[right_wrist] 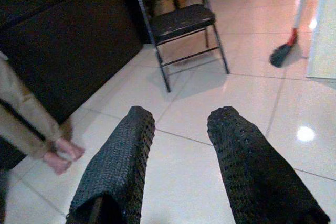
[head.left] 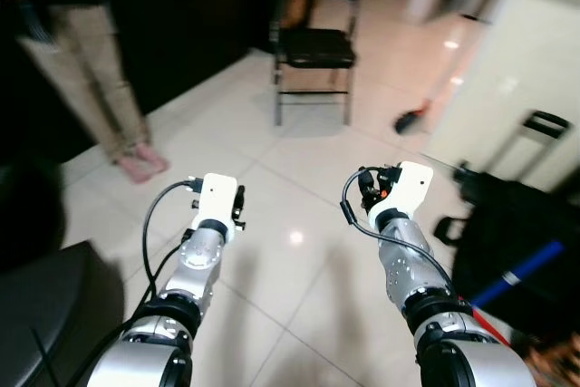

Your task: Picking trash to rubbish bin

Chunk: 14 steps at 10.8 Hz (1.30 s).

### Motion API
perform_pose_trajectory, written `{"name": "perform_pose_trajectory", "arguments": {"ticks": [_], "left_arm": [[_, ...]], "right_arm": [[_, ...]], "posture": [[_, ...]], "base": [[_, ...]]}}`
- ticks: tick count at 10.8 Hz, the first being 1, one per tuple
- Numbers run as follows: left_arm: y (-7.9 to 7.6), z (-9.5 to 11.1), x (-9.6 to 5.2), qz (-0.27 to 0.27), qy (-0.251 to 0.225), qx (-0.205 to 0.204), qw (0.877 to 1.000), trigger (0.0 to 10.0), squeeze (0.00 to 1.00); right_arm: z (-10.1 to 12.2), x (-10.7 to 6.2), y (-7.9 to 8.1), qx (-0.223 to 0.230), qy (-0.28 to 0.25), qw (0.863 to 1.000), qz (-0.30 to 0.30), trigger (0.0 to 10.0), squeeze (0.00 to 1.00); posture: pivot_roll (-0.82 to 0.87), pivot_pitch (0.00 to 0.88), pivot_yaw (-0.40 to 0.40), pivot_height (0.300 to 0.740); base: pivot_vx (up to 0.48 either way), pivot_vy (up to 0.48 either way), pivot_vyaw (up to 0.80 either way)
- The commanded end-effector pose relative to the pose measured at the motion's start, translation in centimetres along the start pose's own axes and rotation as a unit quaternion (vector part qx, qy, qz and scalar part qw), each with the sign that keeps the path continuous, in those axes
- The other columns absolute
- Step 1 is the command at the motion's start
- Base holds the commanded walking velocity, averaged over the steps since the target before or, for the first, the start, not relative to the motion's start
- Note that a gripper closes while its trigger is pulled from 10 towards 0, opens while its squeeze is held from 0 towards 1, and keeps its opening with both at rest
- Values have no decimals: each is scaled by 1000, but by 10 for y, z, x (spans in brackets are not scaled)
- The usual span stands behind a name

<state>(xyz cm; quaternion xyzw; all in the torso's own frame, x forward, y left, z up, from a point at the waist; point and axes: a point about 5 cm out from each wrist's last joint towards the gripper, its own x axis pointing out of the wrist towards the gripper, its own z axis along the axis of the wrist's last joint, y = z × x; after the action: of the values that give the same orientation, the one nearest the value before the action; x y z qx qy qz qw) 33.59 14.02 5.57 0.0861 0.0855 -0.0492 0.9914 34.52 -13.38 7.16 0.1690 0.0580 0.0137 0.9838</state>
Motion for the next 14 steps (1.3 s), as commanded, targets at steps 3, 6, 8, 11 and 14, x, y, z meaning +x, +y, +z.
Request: {"name": "perform_pose_trajectory", "arguments": {"ticks": [3,6,8,11,14], "left_arm": [[-4,0,-2,-3,-9,-3,1000,10000,0],[-4,0,-1,1,-7,7,1000,10000,0],[-3,-1,-1,8,-4,17,1000,10000,0],[-2,0,-1,12,-4,14,1000,10000,0],[-3,1,0,12,-7,13,1000,10000,0]], "right_arm": [[-2,-1,-5,0,8,1000,-5,10000,0],[-1,-1,-6,1,5,1000,-9,10000,0],[0,0,-6,1,4,1000,-9,10000,0],[1,0,-6,0,6,1000,-8,10000,0],[1,0,-6,0,6,1000,-7,10000,0]], "posture": [[-17,0,-69,740],[-22,0,-69,740],[-22,1,-74,740],[-22,3,-76,740],[-21,3,-81,740]], "base": [[0,0,-788],[0,0,-792],[0,-480,-800],[0,0,-792],[0,0,-788]]}}
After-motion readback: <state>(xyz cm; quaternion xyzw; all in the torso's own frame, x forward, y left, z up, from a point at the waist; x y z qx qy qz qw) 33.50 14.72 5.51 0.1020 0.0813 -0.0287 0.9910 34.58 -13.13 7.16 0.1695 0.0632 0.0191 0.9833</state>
